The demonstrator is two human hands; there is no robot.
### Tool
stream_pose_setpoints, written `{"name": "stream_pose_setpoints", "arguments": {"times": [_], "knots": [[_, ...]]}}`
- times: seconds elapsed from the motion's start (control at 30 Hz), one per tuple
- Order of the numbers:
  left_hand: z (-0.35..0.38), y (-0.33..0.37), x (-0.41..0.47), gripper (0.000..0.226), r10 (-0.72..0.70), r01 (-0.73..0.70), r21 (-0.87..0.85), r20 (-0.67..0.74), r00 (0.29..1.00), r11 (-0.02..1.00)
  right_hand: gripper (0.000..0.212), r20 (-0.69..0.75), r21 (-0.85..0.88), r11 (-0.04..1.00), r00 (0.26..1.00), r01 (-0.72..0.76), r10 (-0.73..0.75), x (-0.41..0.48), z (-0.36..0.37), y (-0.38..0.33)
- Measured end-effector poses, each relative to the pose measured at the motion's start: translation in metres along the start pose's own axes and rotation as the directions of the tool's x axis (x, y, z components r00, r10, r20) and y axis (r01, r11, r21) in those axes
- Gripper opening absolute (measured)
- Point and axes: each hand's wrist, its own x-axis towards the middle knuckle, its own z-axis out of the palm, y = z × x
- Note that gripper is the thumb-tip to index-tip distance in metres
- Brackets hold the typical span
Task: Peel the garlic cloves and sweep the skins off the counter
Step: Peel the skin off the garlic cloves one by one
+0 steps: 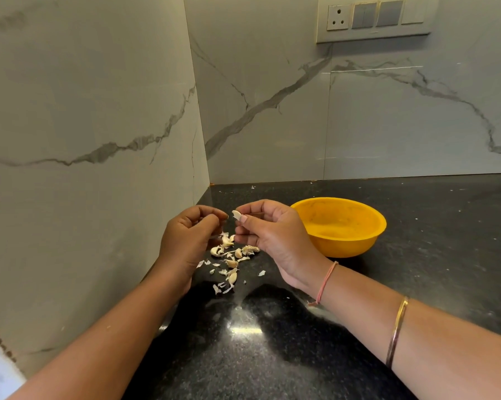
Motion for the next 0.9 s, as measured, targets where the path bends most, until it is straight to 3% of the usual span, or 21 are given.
{"name": "stream_pose_setpoints", "arguments": {"times": [0.1, 0.43, 0.67, 0.9], "knots": [[0.0015, 0.0010, -0.0019, 0.019, 0.039, -0.039, 0.011, 0.037, 0.999, 0.999, 0.013, -0.021, -0.088, 0.996, 1.000, 0.015, -0.017, 0.0004, 0.0003, 0.0010], [-0.0022, 0.0002, -0.0060, 0.016, 0.257, -0.275, 0.307, 0.100, 0.961, 0.911, 0.012, -0.021, -0.225, 0.971, 0.996, 0.078, -0.084, -0.0001, -0.0006, 0.0002], [-0.0025, -0.0018, -0.0046, 0.020, 0.279, -0.293, 0.368, 0.090, 0.956, 0.883, 0.018, 0.004, -0.404, 0.902, 0.986, 0.153, -0.166, 0.0012, 0.0004, 0.0021], [-0.0024, -0.0007, -0.0035, 0.021, 0.245, -0.263, 0.331, 0.095, 0.965, 0.906, 0.015, 0.001, -0.324, 0.941, 0.995, 0.097, -0.102, 0.0022, -0.0014, -0.0009]]}}
